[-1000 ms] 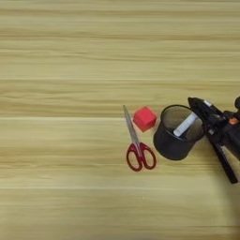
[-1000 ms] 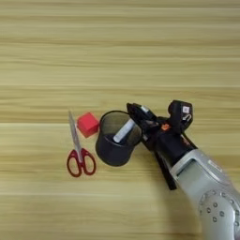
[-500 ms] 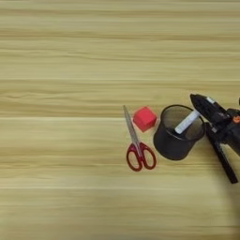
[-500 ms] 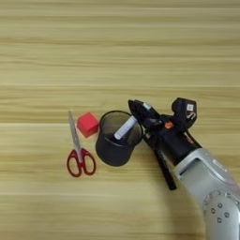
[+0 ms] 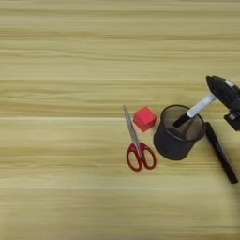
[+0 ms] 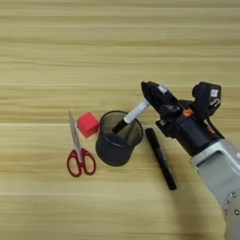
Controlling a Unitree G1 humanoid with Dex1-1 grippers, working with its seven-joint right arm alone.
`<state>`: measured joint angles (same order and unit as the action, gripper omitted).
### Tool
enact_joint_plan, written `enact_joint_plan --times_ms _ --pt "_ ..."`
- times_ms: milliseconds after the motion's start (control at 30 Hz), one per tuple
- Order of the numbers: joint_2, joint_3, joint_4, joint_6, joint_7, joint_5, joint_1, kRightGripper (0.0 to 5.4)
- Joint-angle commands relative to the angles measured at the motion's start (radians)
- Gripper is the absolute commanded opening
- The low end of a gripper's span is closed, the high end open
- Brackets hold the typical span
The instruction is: Move the objects on the table
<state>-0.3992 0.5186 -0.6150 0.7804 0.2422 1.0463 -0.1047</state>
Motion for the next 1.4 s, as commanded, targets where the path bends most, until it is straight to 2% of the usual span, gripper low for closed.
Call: enact_joint_plan --times_ms 33,200,400,567,767,833,933,1100,1400 --pt "-0.079 0.07 -0.038 -0.035 -0.031 0.041 0.054 0.74" --pt "-0.137 0.15 -0.03 -0.041 -0.056 0.113 0.056 0.74" --pt "-0.223 0.282 0.005 -0.039 -0.07 0.191 0.032 0.74" --pt "-0.285 0.369 0.042 -0.041 -0.064 0.208 0.014 0.74" --pt "-0.323 0.379 0.07 -0.025 -0.042 0.15 -0.04 0.74" --pt "-0.322 0.365 0.078 -0.023 -0.032 0.129 -0.059 0.74" --pt "-0.311 0.326 0.092 -0.026 -0.013 0.064 -0.086 0.74" --pt "-0.326 0.29 0.123 -0.015 0.024 -0.036 -0.128 0.74" --pt "-0.336 0.259 0.145 0.005 0.095 -0.127 -0.16 0.74"
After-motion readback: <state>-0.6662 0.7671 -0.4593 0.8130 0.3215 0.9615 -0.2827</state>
